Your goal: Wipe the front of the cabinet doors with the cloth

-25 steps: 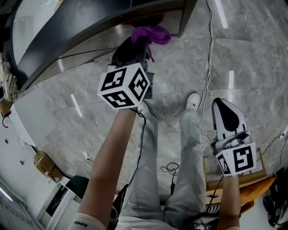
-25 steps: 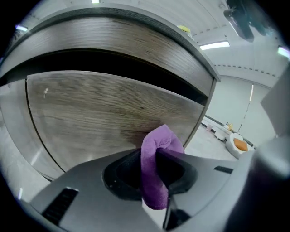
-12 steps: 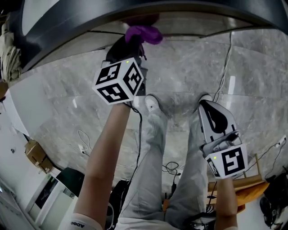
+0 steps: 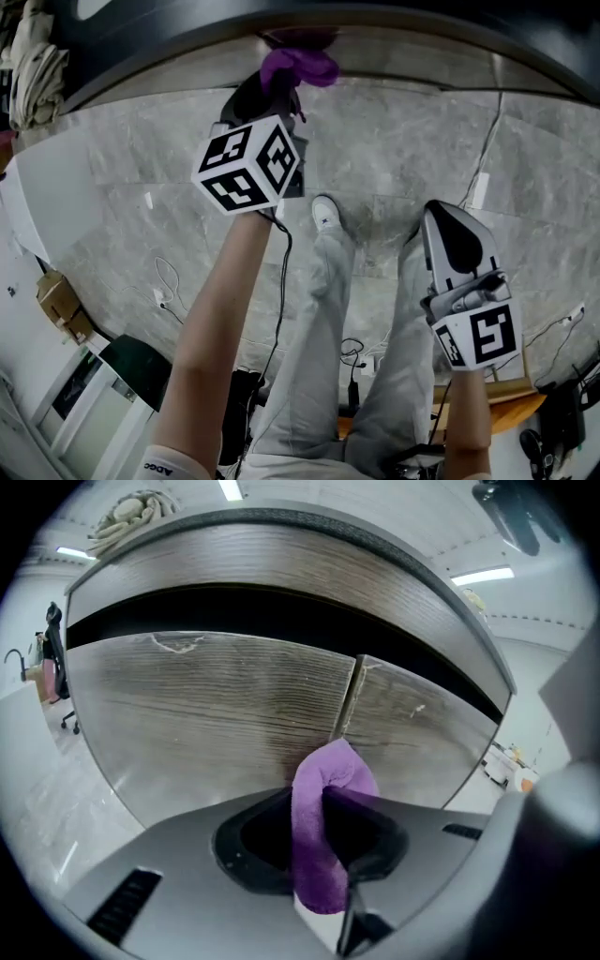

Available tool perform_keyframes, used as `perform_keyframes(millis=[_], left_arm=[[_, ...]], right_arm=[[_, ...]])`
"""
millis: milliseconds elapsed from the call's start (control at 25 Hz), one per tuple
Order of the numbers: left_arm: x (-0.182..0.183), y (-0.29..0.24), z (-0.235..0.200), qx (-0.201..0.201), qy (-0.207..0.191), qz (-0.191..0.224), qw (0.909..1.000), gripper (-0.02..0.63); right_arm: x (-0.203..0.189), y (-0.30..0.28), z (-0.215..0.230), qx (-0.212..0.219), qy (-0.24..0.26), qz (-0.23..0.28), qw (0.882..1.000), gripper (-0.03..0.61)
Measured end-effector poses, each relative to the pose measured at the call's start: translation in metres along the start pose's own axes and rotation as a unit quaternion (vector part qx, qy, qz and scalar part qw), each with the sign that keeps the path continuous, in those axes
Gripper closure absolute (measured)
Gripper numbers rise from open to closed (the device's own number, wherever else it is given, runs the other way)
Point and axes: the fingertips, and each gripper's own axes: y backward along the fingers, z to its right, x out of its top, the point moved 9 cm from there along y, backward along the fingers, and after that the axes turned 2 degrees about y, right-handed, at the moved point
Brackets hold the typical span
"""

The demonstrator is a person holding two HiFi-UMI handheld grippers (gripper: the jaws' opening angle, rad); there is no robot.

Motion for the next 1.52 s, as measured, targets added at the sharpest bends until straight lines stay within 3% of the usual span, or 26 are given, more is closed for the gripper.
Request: perform_keyframes(millis=[200, 440, 760, 1000, 1240, 1520], left_arm=[[-0.017, 0.011, 0.023, 0.004, 0.014, -0.009, 0.9999, 0.526], [-0.056, 0.001, 0.104, -0.031, -0.004, -0.044, 0.9985, 0.526], [-0.088, -0.049, 0.236, -0.084, -0.027, -0.073, 0.9934, 0.526], [-0.095, -0.095, 0.296, -0.098, -0.037, -0.076, 0.9916, 0.526], [-0.090, -0.107, 0.286, -0.078, -0.008, -0.075, 0.9941, 0.526], [-0.074, -0.094, 0.214, -0.057, -0.026, -0.073, 0.9953, 0.526]], right_arm=[[-0.002, 0.013, 0.001, 0.012, -0.005, 0.002, 1.000, 0.552], [-0.018, 0.059, 0.037, 0.016, 0.001, -0.009, 1.000, 0.552], [-0.046, 0.138, 0.125, -0.032, -0.020, -0.014, 0.999, 0.552], [-0.067, 0.176, 0.187, -0.073, -0.042, -0.006, 0.996, 0.551], [-0.077, 0.187, 0.198, -0.096, -0.048, -0.008, 0.994, 0.551], [-0.072, 0.150, 0.154, -0.084, -0.052, -0.005, 0.995, 0.552]])
